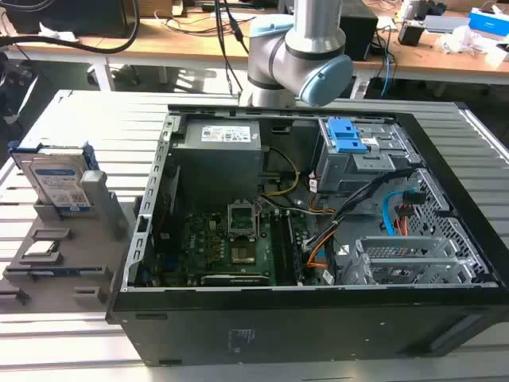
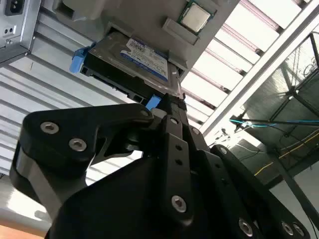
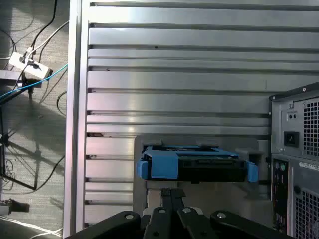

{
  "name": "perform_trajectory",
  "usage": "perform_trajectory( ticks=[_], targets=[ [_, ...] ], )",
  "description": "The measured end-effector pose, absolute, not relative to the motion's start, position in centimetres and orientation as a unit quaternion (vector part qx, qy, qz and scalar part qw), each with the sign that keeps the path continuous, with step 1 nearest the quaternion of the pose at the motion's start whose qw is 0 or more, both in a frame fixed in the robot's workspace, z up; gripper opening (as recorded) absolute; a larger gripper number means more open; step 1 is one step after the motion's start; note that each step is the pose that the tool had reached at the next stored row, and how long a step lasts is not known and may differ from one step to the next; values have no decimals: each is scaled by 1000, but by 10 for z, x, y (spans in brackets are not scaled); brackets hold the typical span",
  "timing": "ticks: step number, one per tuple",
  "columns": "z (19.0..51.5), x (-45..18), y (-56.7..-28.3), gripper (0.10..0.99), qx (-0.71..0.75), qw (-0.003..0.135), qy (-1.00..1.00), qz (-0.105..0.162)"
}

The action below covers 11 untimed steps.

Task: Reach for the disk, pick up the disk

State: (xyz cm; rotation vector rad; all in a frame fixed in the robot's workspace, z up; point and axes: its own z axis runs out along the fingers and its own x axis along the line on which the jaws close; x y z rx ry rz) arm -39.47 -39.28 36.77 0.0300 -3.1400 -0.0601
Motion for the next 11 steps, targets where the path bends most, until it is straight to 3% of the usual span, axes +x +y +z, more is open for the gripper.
perform_trajectory(
  ticks=[11],
  targets=[
    [368,-395,-393,106,75,2,-997,-19]
  ],
)
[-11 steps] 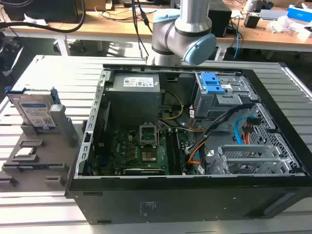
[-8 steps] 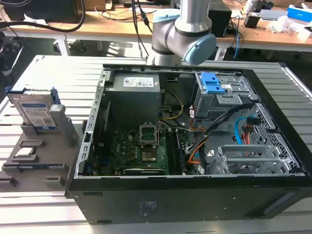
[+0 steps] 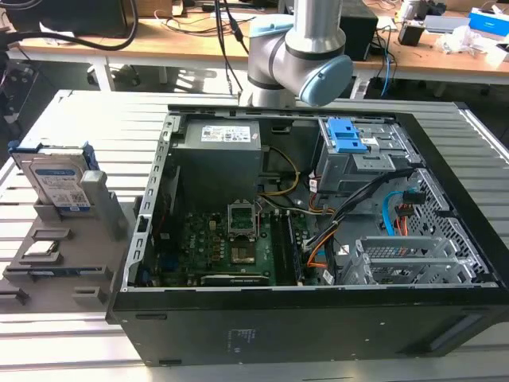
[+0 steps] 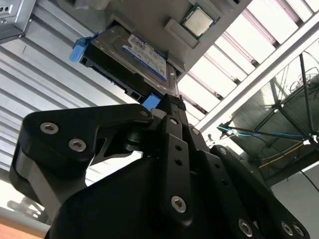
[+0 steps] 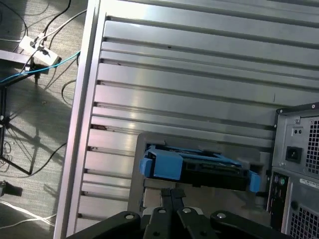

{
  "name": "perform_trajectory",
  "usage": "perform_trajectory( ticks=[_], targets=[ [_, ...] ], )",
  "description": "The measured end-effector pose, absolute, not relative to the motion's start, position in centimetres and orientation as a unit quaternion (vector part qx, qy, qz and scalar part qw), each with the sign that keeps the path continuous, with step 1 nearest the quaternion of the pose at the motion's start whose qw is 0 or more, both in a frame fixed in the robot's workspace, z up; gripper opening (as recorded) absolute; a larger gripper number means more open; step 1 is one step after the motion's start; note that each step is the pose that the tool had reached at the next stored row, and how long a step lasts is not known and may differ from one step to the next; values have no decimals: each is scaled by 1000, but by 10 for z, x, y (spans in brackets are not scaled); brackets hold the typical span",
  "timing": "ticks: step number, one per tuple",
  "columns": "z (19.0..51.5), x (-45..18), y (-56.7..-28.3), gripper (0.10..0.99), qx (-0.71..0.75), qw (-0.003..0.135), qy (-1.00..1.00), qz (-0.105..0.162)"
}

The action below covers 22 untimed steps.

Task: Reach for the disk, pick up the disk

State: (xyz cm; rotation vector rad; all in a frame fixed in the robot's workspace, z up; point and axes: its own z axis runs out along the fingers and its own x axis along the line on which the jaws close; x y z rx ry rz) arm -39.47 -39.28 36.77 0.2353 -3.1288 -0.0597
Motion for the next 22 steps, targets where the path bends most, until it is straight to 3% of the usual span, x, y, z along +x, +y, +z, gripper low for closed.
perform_trajectory(
  ticks=[22],
  targets=[
    [368,-395,-393,106,214,4,-977,-19]
  ],
)
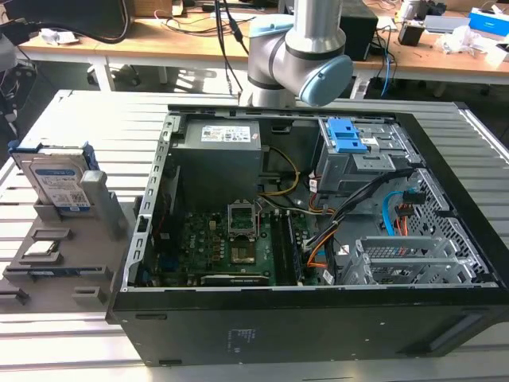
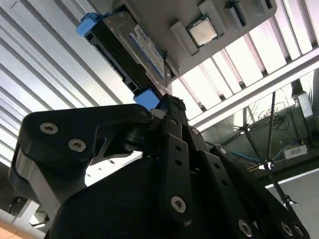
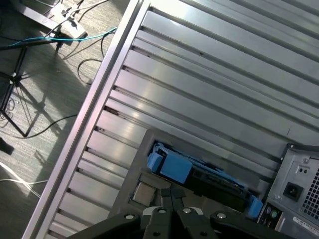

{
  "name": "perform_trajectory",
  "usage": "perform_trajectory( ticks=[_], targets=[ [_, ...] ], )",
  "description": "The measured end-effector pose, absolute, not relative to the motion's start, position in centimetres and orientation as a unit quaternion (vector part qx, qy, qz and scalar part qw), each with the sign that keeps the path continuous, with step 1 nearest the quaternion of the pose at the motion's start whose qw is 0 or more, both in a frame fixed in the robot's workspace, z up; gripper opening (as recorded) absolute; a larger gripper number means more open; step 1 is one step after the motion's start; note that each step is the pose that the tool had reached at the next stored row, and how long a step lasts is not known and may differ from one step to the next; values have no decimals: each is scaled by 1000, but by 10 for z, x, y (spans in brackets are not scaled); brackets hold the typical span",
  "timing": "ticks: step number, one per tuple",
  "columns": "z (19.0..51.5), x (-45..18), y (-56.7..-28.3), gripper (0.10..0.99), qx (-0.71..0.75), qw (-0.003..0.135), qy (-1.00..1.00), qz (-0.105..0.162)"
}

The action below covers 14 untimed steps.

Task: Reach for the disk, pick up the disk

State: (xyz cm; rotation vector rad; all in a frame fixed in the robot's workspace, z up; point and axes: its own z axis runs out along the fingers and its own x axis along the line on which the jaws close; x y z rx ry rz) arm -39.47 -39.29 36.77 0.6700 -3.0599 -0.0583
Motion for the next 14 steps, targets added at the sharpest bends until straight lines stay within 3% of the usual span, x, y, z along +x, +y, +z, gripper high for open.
perform_trajectory(
  ticks=[14],
  targets=[
    [368,-395,-393,106,284,6,-958,-18]
  ],
)
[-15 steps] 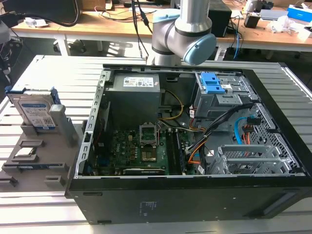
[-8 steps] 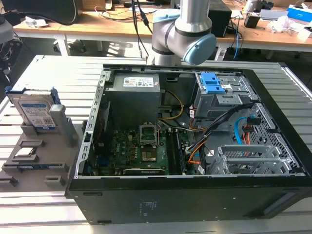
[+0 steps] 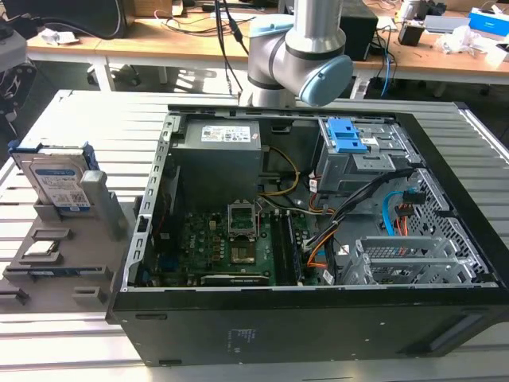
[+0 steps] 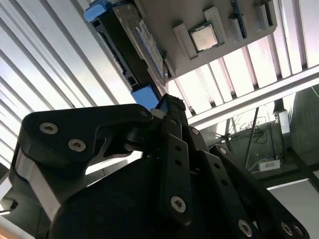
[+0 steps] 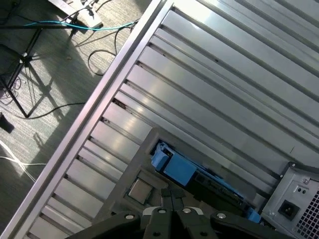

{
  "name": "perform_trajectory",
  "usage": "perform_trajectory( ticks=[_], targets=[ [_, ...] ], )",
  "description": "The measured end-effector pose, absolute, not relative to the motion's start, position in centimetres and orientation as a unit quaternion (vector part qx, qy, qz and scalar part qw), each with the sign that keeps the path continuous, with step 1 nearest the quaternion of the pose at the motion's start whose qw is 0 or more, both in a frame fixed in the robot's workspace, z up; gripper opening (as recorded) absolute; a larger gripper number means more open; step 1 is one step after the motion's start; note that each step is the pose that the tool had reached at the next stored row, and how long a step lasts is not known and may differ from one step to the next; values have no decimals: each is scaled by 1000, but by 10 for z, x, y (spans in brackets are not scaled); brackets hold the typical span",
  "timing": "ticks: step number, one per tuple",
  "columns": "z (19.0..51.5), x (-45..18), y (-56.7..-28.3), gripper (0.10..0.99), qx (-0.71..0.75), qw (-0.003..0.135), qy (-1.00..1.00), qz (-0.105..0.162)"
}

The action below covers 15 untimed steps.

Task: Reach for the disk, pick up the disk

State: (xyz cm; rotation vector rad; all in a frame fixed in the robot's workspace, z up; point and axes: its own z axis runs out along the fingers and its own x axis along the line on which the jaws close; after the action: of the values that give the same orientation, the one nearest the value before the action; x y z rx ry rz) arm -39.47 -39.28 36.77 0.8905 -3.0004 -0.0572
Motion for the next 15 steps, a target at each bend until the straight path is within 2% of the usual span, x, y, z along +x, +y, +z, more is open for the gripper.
perform_trajectory(
  ticks=[15],
  targets=[
    [368,-395,-393,106,351,7,-936,-18]
  ],
)
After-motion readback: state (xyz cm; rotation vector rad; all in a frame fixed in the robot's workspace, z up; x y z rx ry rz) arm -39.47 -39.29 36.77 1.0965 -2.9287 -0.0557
